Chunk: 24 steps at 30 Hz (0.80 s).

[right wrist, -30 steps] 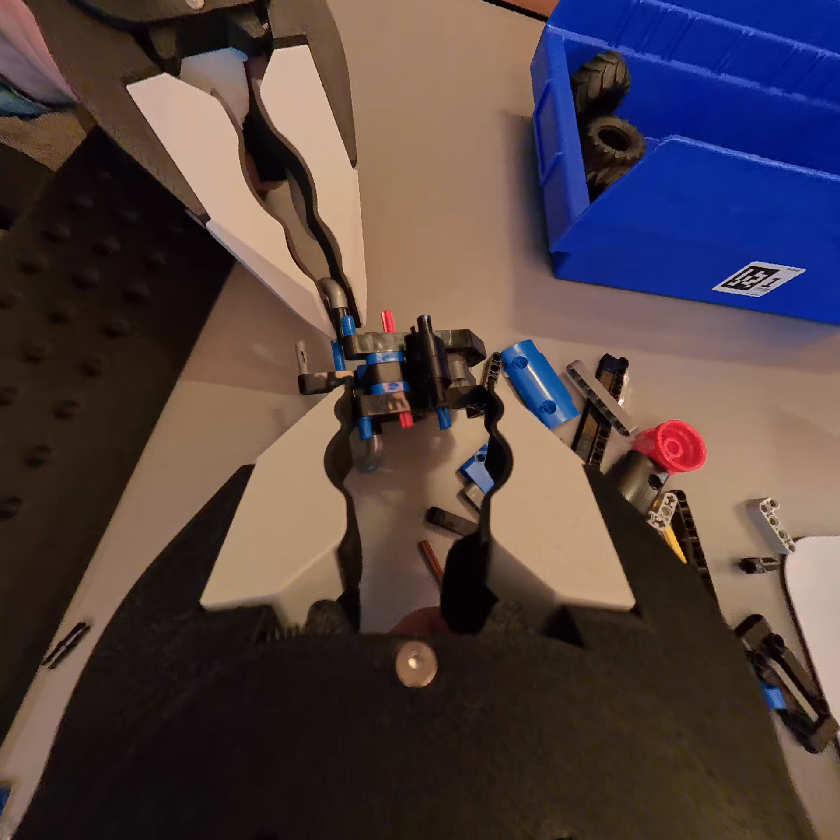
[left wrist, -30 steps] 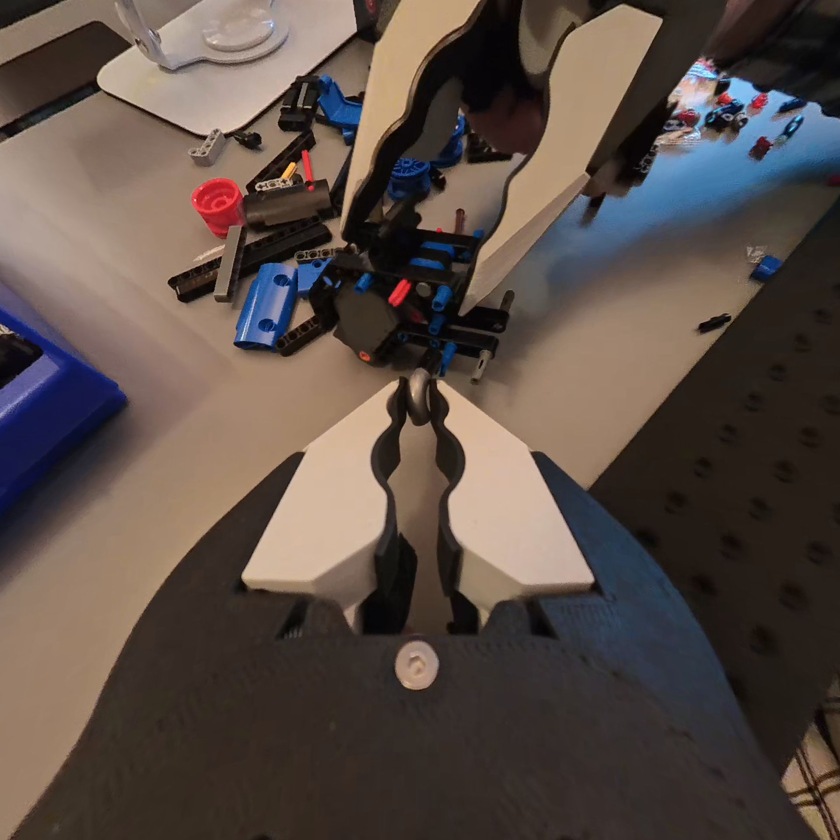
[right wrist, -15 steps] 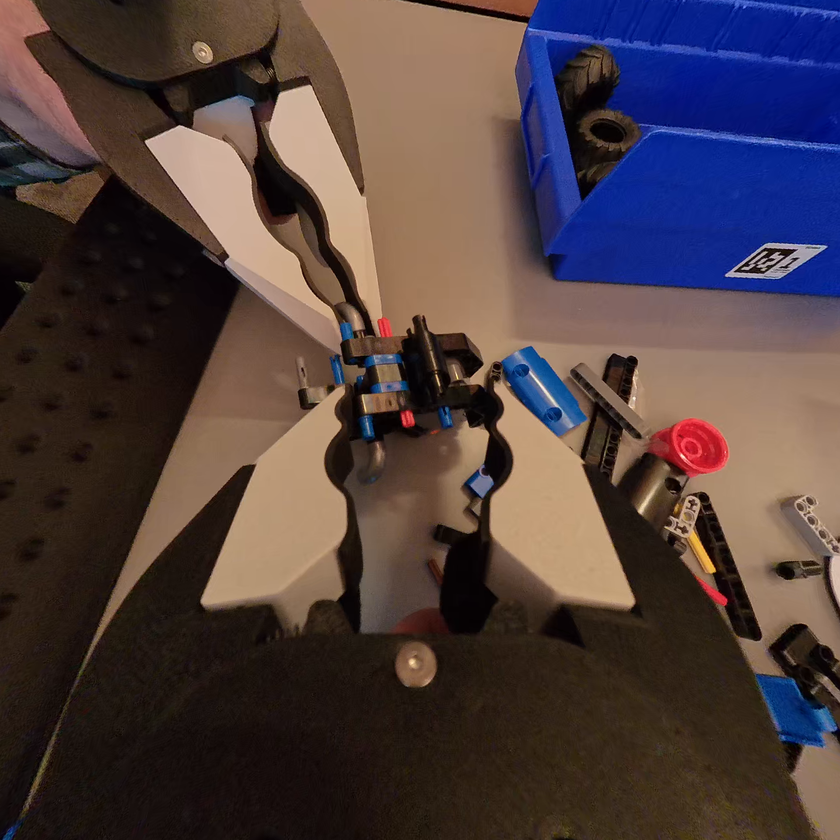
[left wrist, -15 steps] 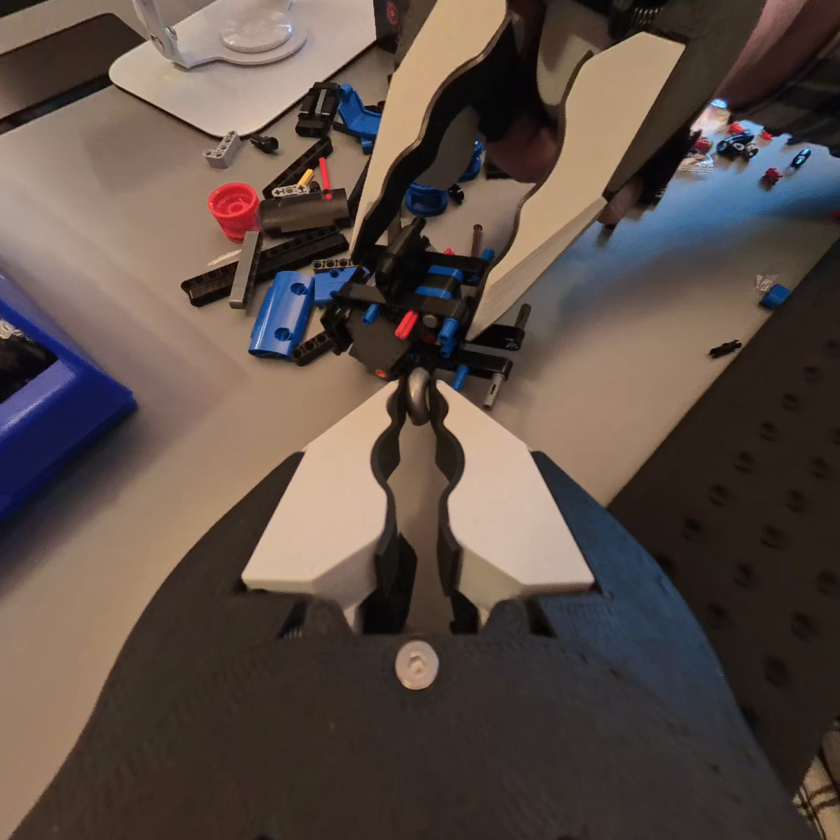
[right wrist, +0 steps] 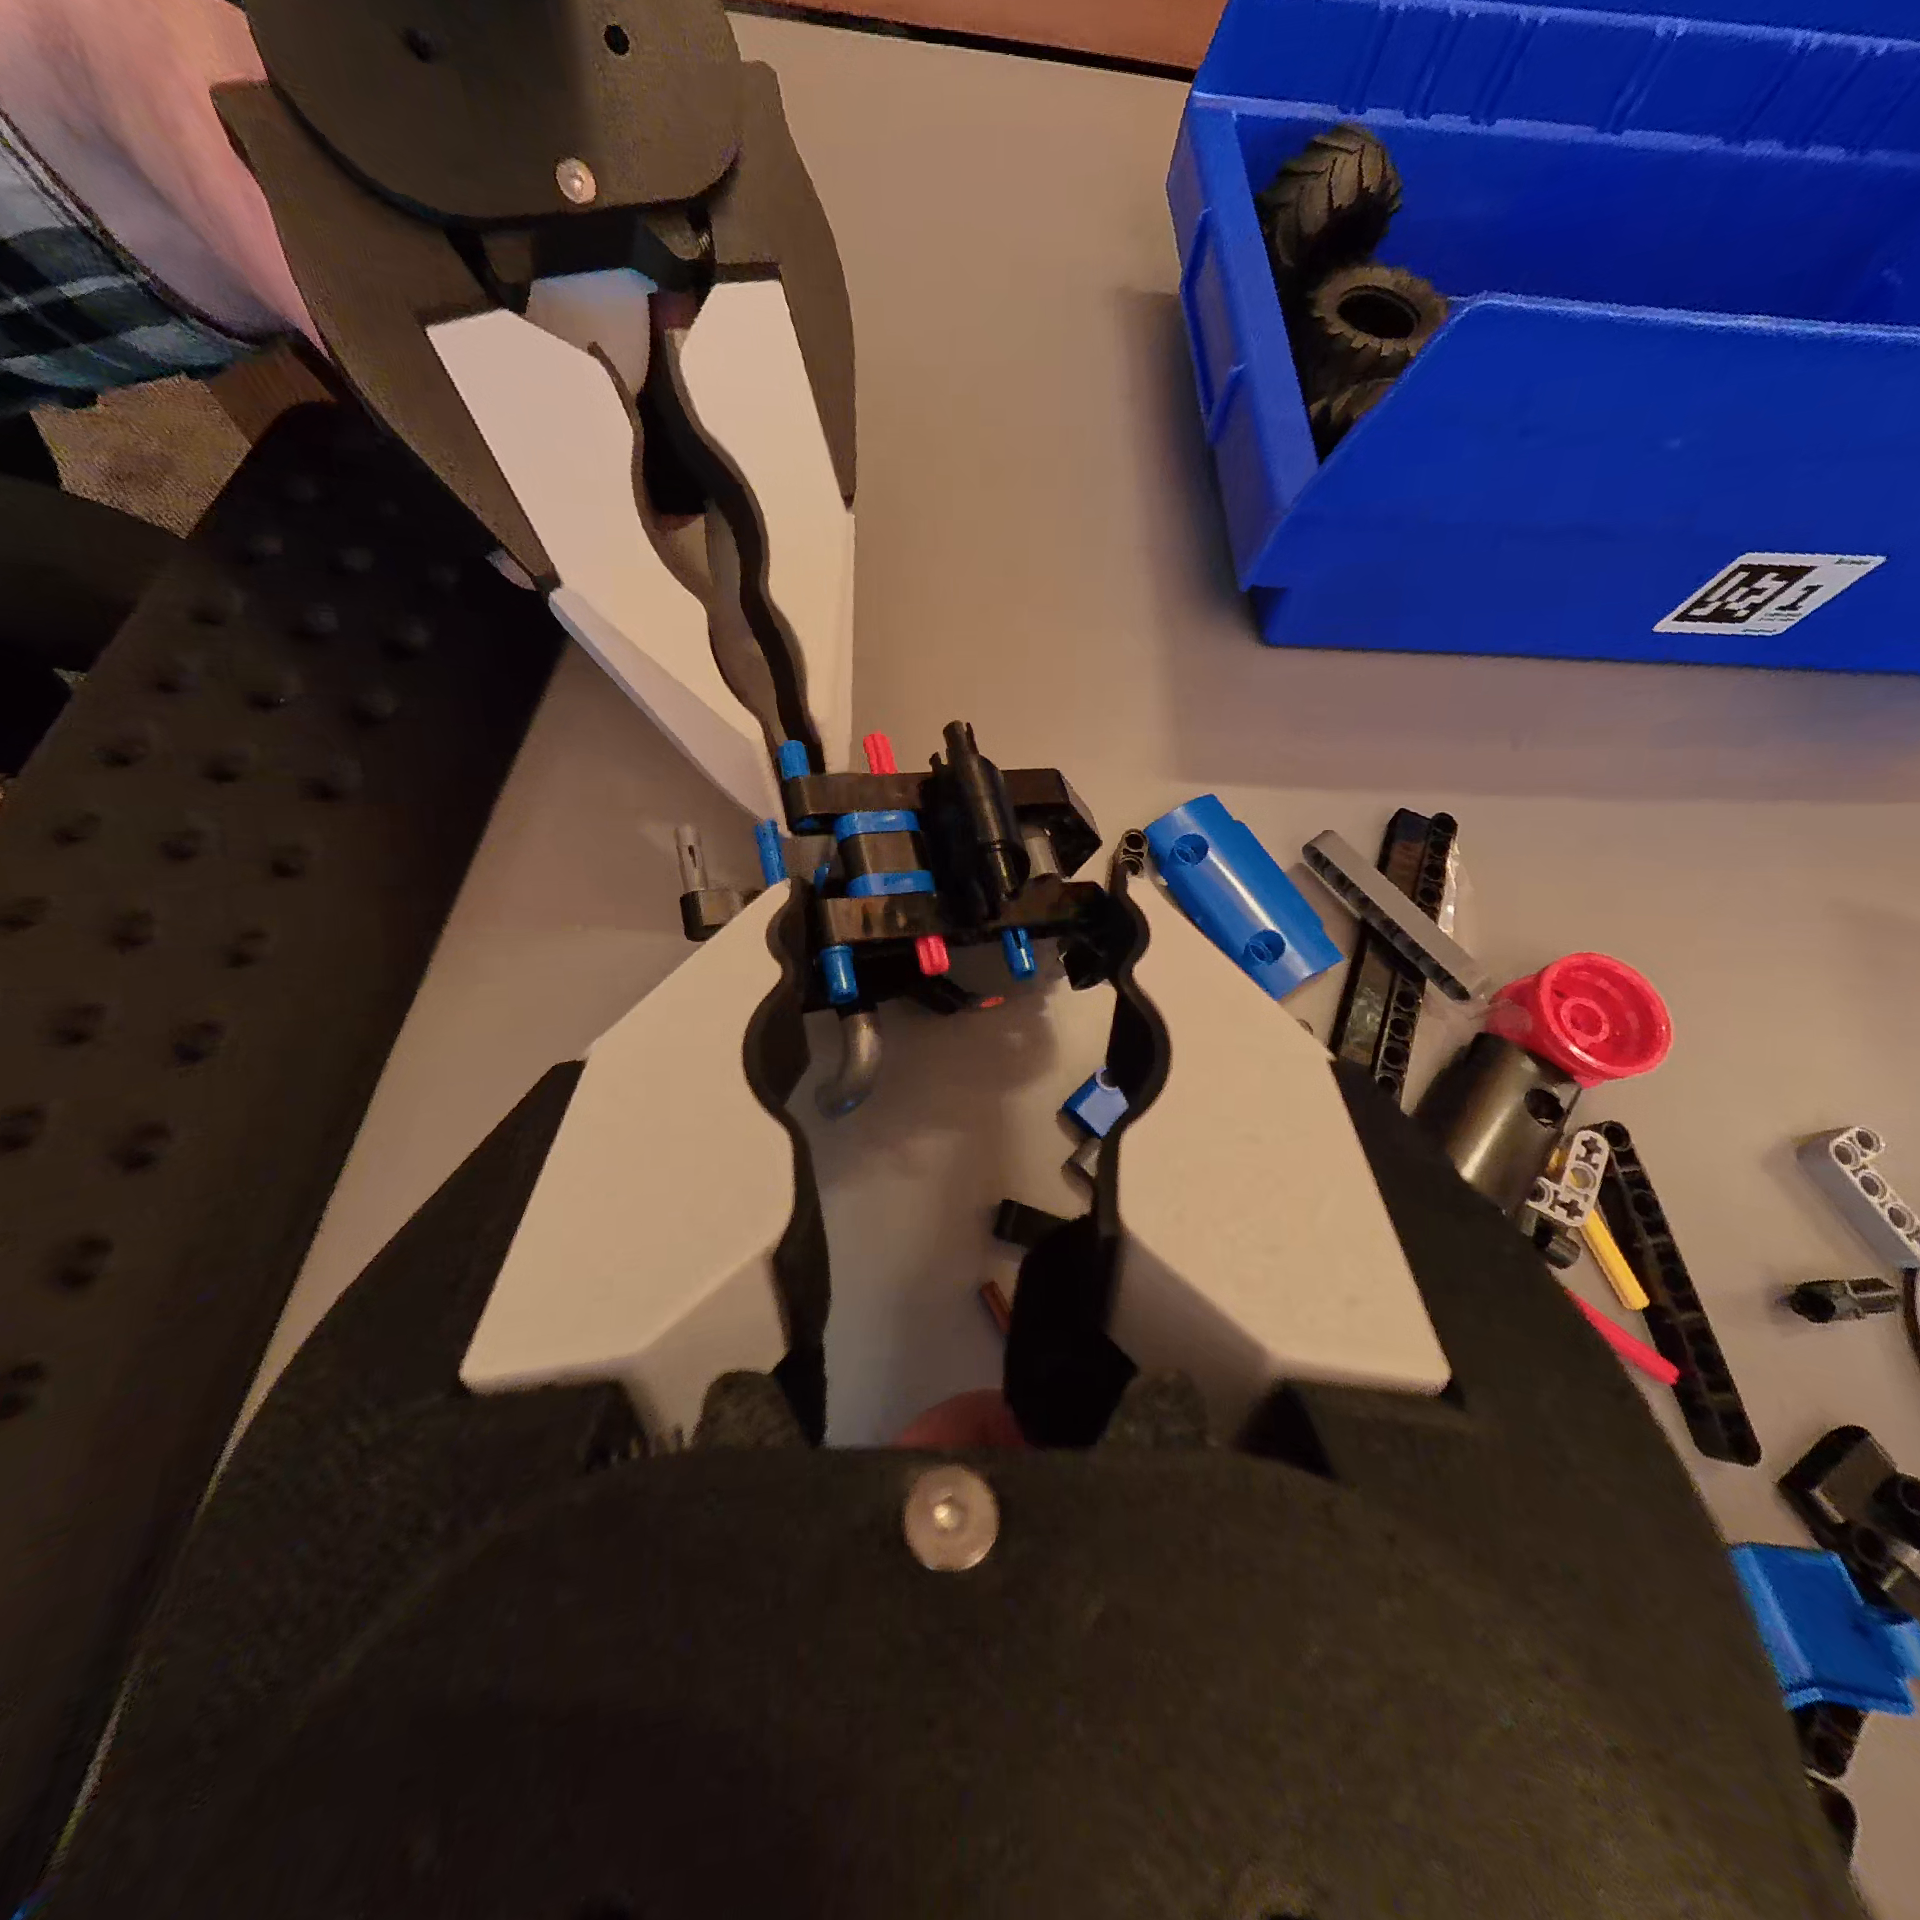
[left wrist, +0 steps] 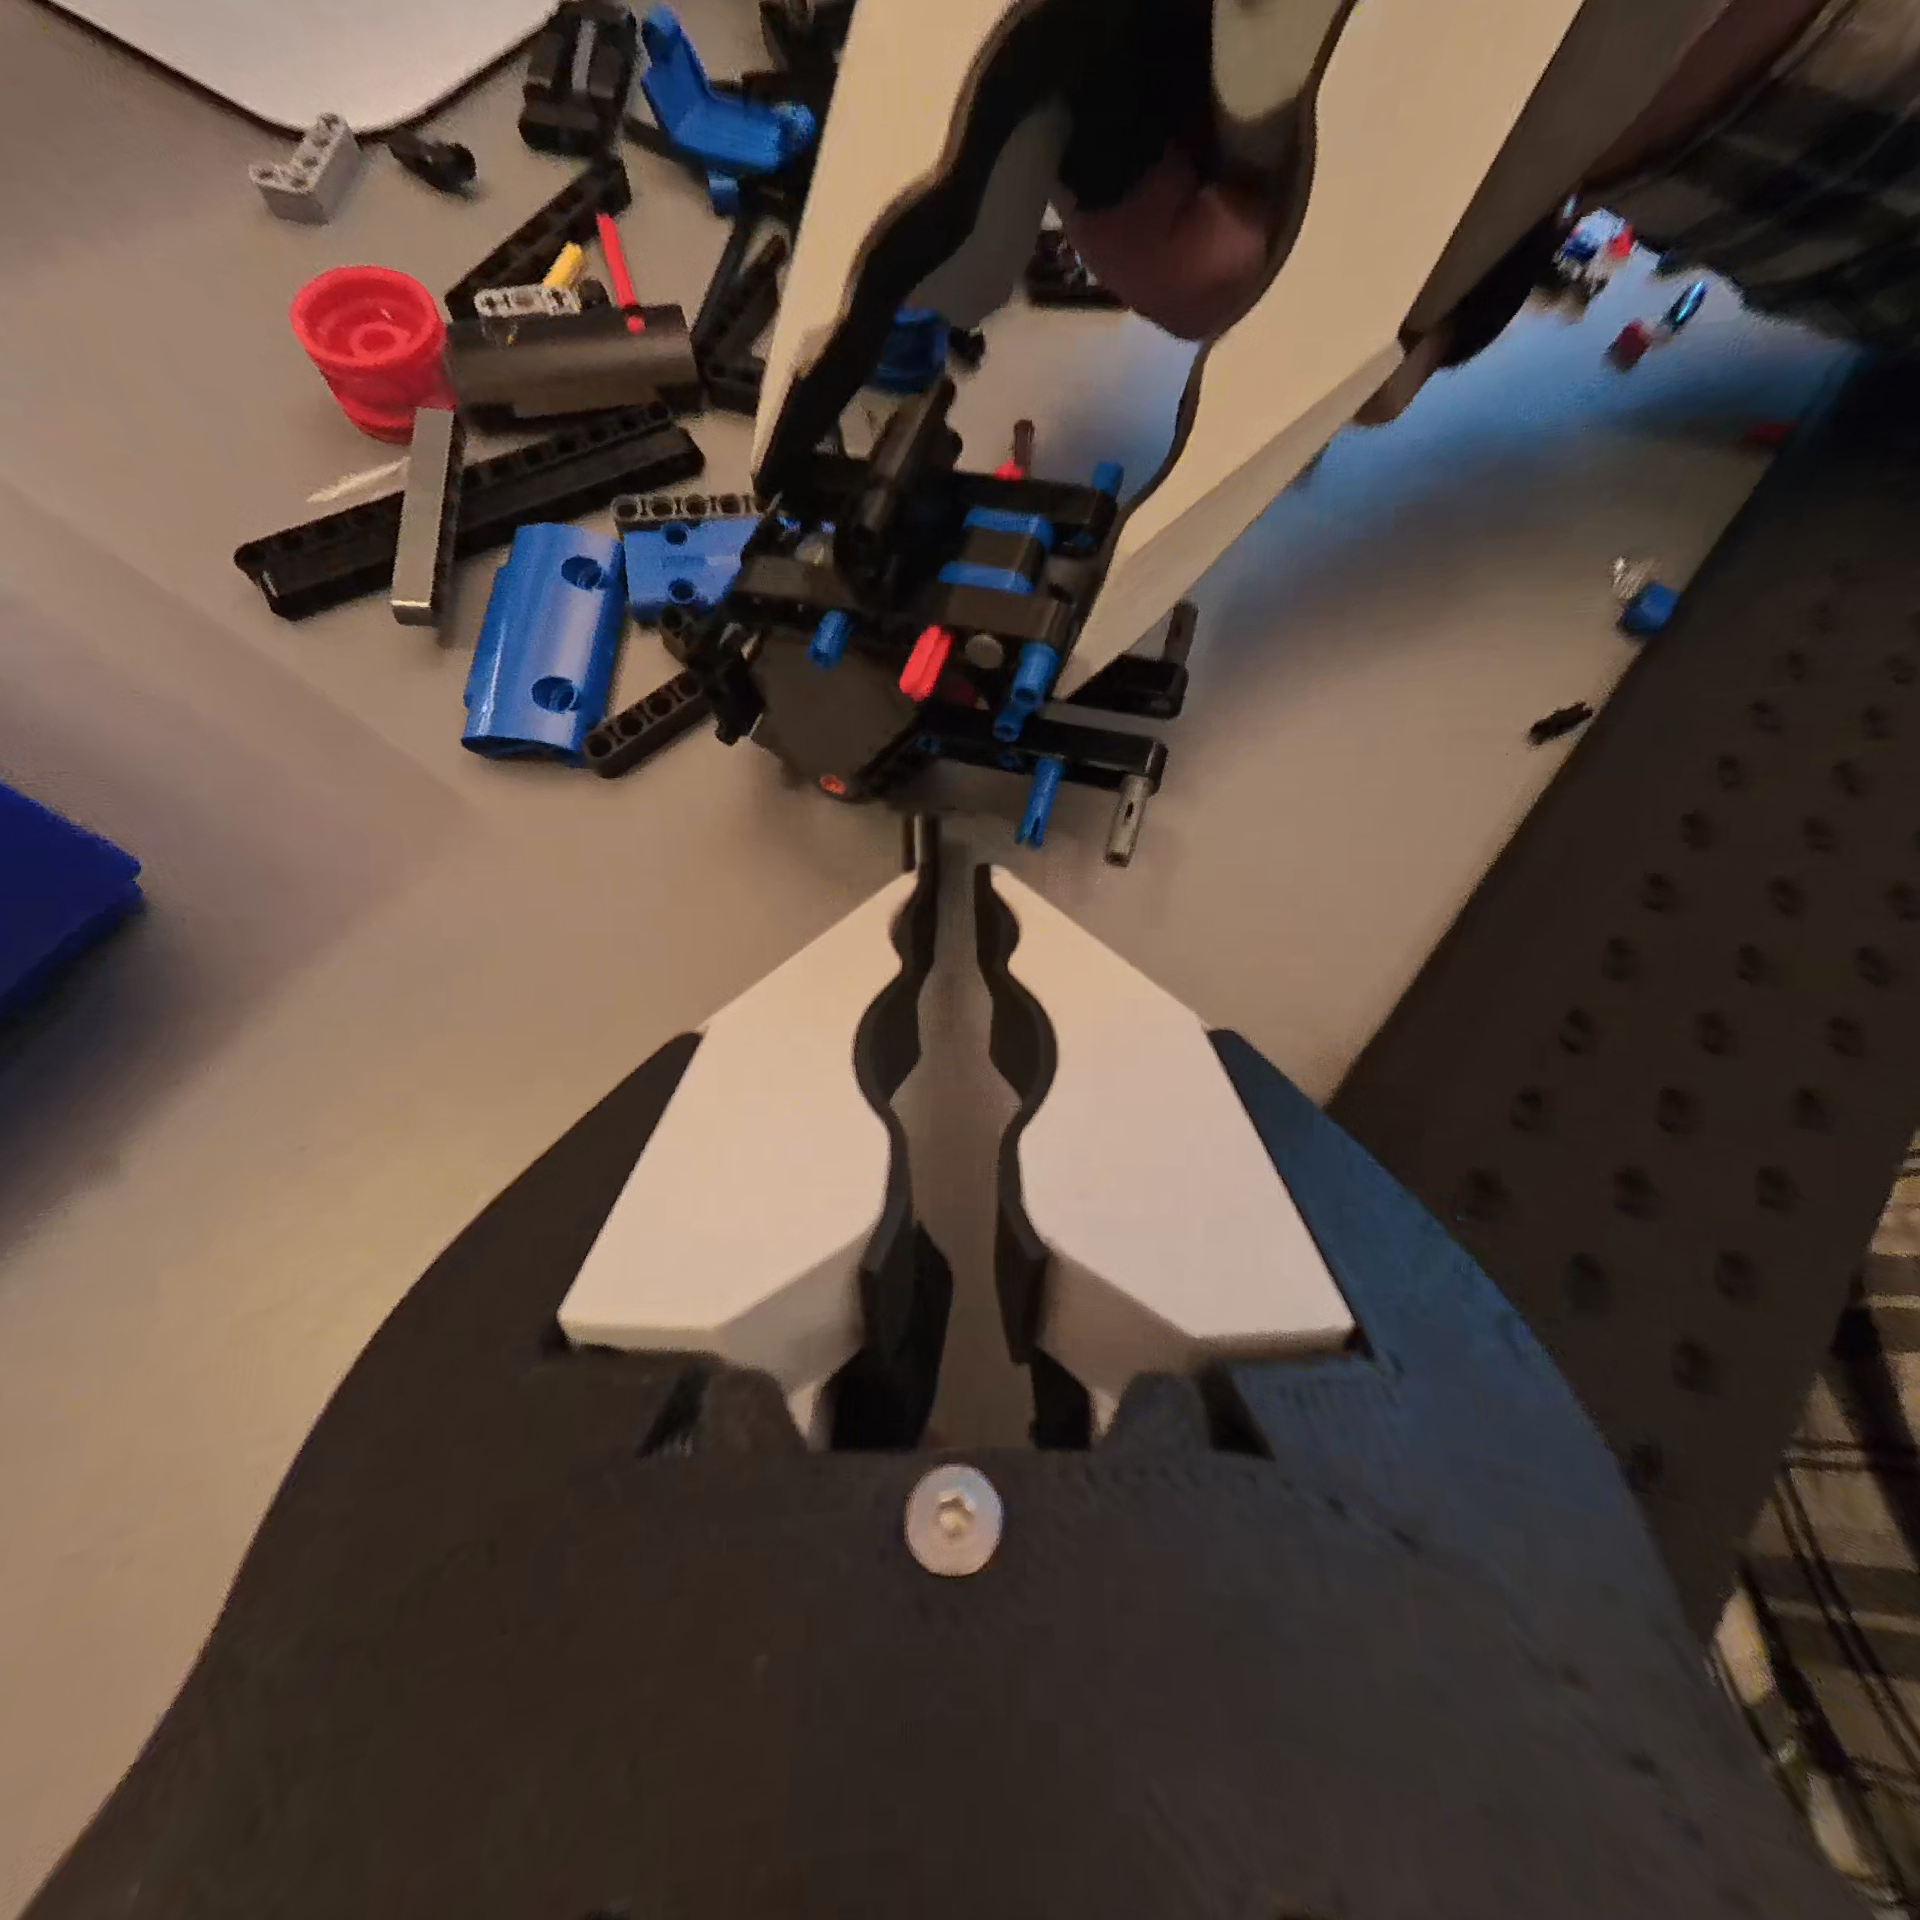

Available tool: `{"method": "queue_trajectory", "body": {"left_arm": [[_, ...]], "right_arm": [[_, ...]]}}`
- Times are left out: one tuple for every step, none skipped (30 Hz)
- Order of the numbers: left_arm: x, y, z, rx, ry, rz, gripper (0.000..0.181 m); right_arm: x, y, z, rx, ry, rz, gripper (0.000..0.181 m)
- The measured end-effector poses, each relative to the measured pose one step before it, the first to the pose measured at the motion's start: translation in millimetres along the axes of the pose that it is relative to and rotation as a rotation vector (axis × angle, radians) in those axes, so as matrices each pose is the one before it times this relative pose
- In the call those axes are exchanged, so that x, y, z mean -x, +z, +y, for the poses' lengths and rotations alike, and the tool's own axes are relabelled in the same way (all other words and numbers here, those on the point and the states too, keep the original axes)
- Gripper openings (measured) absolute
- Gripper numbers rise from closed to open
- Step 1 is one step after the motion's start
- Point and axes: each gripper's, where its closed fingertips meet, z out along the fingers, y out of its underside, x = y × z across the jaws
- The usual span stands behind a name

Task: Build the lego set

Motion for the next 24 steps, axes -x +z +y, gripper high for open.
{"method": "queue_trajectory", "body": {"left_arm": [[0.76,0.94,3.01,0.0174,0.0042,-0.0059,0.005],[2.06,-0.17,2.68,0.0129,0.0014,-0.0109,0.008],[2.87,-1.45,1.54,0.0051,0.0003,-0.0126,0.012],[1.29,-1.84,0.85,0.0016,0.0037,0.0008,0.016],[0.98,-1.1,1.58,0.0105,0.006,0.0004,0.018],[2.66,0.25,1.76,0.0143,0.0143,-0.0139,0.019],[1.28,0.44,0.3,0.0088,0.0152,-0.0122,0.019],[0.23,0.89,-1.52,-0.0004,0.0101,-0.0077,0.02],[-3.68,1.06,-0.5,0.0073,0.0161,0.0105,0.021],[-2.37,1.95,0.63,0.0128,0.0125,0.0008,0.022],[0.01,1.9,0.2,0.0098,0.0101,-0.0134,0.021],[-0.01,2.09,1.26,0.0128,0.0067,-0.008,0.02],[0.28,2.79,2.39,0.0178,-0.0033,-0.0027,0.018],[1.75,1.68,2.89,0.0169,-0.0018,-0.0085,0.014],[2.16,2.82,2.59,0.0164,0.0016,-0.0099,0.011],[-0.2,1.78,1.69,0.0073,0.004,-0.0011,0.01],[-1.61,0.57,-0.87,-0.0056,-0.002,0.0072,0.007],[-1.48,0.34,-0.6,-0.0033,-0.0017,0.0064,0.007],[-0.33,-0.15,0.02,0.0004,0.0037,-0.0028,0.007],[1.97,0.33,-0.01,-0.0007,0.0018,-0.0175,0.007],[0.43,-0.16,-0.04,-0.0055,0.0041,-0.008,0.007],[2.5,-1.65,-0.71,-0.0098,-0.0009,-0.0202,0.007],[4.27,-3.48,-2.57,-0.0202,-0.0085,-0.0275,0.007],[4.14,-4.34,-5.06,-0.0339,-0.0171,-0.0227,0.006]], "right_arm": [[-0.04,-0.44,0.52,-0.0017,0.0006,-0.0009,0.056],[0.16,-0.92,0.8,-0.0004,-0.0019,0.0002,0.056],[0.03,-0.99,1.18,0.002,-0.0043,0.0005,0.056],[-0.28,-1.65,1.59,0.0027,-0.0059,0.0001,0.056],[-0.63,-1.51,1.21,0.0013,-0.0003,-0.0006,0.056],[-0.51,-1.85,1.35,0.0,0.0031,-0.0014,0.056],[-0.67,-1.85,1.57,-0.0004,0.0023,-0.0023,0.055],[-0.57,-1.46,1.47,-0.0011,0.0018,-0.0029,0.055],[-0.24,-1.4,1.02,-0.0014,0.003,-0.0035,0.055],[-0.69,-0.62,1.1,-0.0014,0.002,-0.0019,0.055],[-0.47,-0.3,0.82,-0.0018,0.0011,-0.0014,0.055],[-0.38,-0.28,0.55,-0.0017,0.0,-0.001,0.055],[-0.35,0.11,0.19,-0.0015,0.0003,-0.0005,0.055],[-0.03,0.03,0.22,-0.0014,-0.0002,0.0,0.055],[0.18,-0.13,-0.04,-0.0012,-0.0008,-0.0005,0.055],[0.22,0.08,0.23,-0.0008,-0.0012,-0.0012,0.055],[-0.09,-0.05,-0.02,-0.0007,-0.0003,-0.0006,0.055],[0.26,-0.12,0.14,-0.0005,-0.0003,-0.0007,0.055],[-0.02,-0.27,0.13,-0.0005,-0.0003,0.0001,0.055],[0.2,-0.13,-0.04,-0.0012,0.0007,0.0002,0.055],[0.02,0.08,0.04,-0.0015,-0.0007,0.0005,0.055],[0.16,-0.19,-0.01,-0.0008,-0.0031,0.0031,0.055],[-0.17,-0.06,-0.33,-0.0007,-0.0019,0.0053,0.054],[-0.28,0.58,-0.47,-0.0006,-0.001,0.0042,0.054]]}}
